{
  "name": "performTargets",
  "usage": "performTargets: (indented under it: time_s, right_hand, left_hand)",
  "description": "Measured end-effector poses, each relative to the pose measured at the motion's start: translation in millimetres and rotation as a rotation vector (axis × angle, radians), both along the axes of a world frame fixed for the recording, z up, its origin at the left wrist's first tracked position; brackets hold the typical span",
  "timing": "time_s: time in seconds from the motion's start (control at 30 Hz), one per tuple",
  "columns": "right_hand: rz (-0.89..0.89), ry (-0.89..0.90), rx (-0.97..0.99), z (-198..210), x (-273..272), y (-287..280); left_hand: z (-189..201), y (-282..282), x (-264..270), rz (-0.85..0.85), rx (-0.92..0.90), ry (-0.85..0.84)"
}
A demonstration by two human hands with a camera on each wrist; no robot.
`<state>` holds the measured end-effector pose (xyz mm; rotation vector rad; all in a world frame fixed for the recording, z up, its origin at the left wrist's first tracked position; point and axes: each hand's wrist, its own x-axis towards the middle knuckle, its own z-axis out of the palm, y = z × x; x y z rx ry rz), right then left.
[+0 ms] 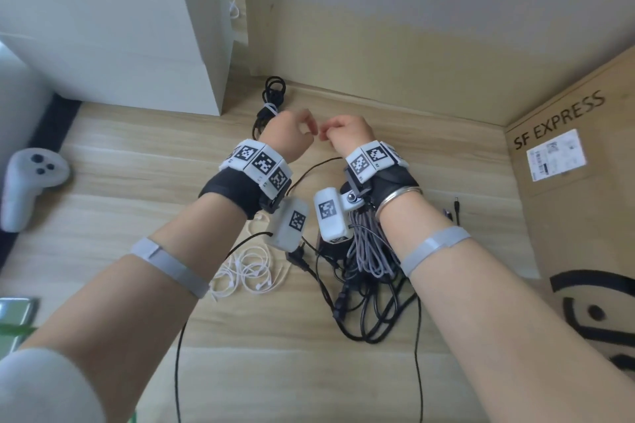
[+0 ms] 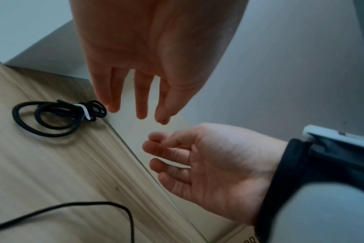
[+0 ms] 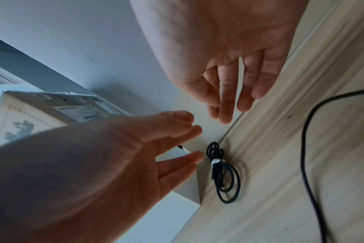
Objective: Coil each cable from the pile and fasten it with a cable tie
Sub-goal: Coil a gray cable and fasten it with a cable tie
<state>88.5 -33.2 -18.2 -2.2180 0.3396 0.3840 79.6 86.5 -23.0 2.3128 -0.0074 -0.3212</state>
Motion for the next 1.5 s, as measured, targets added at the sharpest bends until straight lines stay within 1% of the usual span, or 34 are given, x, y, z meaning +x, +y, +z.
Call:
performTargets:
  time_s: [0.13, 0.27, 0.43, 0.6, 0.73, 0.87, 0.93, 1.03, 1.13, 1.3, 1.43, 1.5]
  right_hand:
    - [-0.036, -0.025, 0.014, 4, -23, -20]
    - [-0.056, -0.016, 0.008, 2, -46, -41]
    - [-0.066, 0.011, -0.019, -4, -70, -68]
    - [-0.100, 0.042, -0.048, -20, -86, -88]
    - [-0.133, 0.002, -0.075, -23, -88, -104]
    - [-0.175, -0.031, -0.101, -18, -89, -124]
    - [-0.146, 0.002, -0.137, -17, -91, -134]
    - [-0.070, 0.107, -0.177, -23, -94, -145]
    - [-0.064, 0.158, -0.200, -30, -96, -152]
    - [-0.039, 0.178, -0.192, -36, -98, -159]
    - [0.060, 0.208, -0.249, -31, -94, -161]
    - [0.081, 0.183, -0.296, -30, -94, -159]
  left_hand:
    - [8, -18, -19, -0.052, -0.017, -0.026]
    - [7, -37, -37, -0.085, -0.011, -0.017]
    - [-3, -56, -52, -0.134, -0.031, 0.030]
    - [-19, -70, -64, -0.167, -0.061, 0.049]
    - [-25, -78, -66, -0.218, -0.014, 0.070]
    - [-27, -87, -67, -0.259, 0.084, 0.088]
    - [-28, -91, -67, -0.271, 0.125, 0.118]
    - [-32, -97, -68, -0.288, 0.145, 0.190]
    - [-35, -103, -68, -0.308, 0.136, 0.230]
    - [-38, -107, -62, -0.338, 0.149, 0.255]
    - [-39, -107, -59, -0.350, 0.159, 0.265]
    - [-39, -106, -57, -0.361, 0.166, 0.270]
